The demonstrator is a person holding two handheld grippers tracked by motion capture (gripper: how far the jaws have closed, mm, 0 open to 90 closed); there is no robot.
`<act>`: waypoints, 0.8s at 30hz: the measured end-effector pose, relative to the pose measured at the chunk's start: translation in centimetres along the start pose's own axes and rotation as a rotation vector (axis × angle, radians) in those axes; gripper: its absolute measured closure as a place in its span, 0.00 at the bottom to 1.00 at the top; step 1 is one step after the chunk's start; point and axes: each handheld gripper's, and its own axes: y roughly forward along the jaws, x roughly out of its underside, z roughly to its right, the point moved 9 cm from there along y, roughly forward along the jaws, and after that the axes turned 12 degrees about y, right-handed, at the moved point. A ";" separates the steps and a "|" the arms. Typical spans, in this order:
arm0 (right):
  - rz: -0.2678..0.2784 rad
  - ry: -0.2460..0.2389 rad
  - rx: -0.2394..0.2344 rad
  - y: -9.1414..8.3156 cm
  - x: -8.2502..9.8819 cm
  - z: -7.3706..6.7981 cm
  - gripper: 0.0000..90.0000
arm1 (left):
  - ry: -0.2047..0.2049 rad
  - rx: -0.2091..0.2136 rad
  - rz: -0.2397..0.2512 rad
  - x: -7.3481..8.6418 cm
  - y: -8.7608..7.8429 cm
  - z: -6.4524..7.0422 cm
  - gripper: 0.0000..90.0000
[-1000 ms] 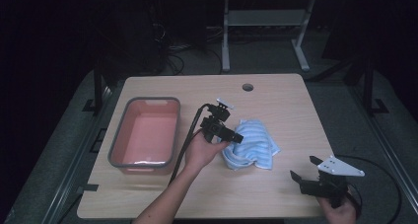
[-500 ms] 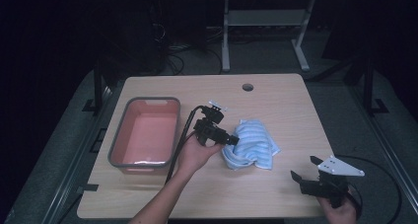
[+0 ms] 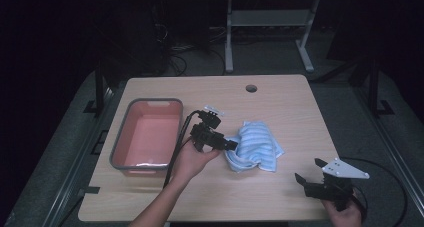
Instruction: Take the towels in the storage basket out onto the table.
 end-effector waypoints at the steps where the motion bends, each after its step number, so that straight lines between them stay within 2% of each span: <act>1: 0.001 0.001 0.000 0.0 0.0 0.0 0.16 | 0.008 -0.007 -0.003 0.3 -0.2 -0.1 0.39; 3: -0.001 0.000 -0.001 0.0 0.0 0.0 0.16 | 0.000 -0.011 0.001 0.6 -0.3 -0.2 0.38; 6: -0.002 0.001 -0.001 0.0 0.0 -0.1 0.16 | 0.010 -0.018 -0.011 1.1 -0.4 -0.5 0.38; 9: 0.008 0.002 -0.001 -0.1 -0.1 0.1 0.16 | -0.007 -0.022 -0.002 1.8 -0.4 -0.7 0.38; 10: 0.006 0.007 0.003 -0.1 -0.1 0.2 0.16 | 0.005 -0.024 -0.010 2.0 -0.4 -0.7 0.38; 15: 0.004 0.006 0.008 -0.1 0.0 0.3 0.16 | -0.005 -0.022 -0.008 2.9 -0.1 -0.6 0.38; 16: 0.003 0.006 0.008 -0.1 0.0 0.3 0.16 | 0.007 -0.022 -0.021 3.2 -0.1 -0.7 0.38; 24: -0.003 0.003 0.012 -0.2 0.2 0.4 0.16 | -0.004 -0.020 -0.012 4.3 0.1 -0.6 0.38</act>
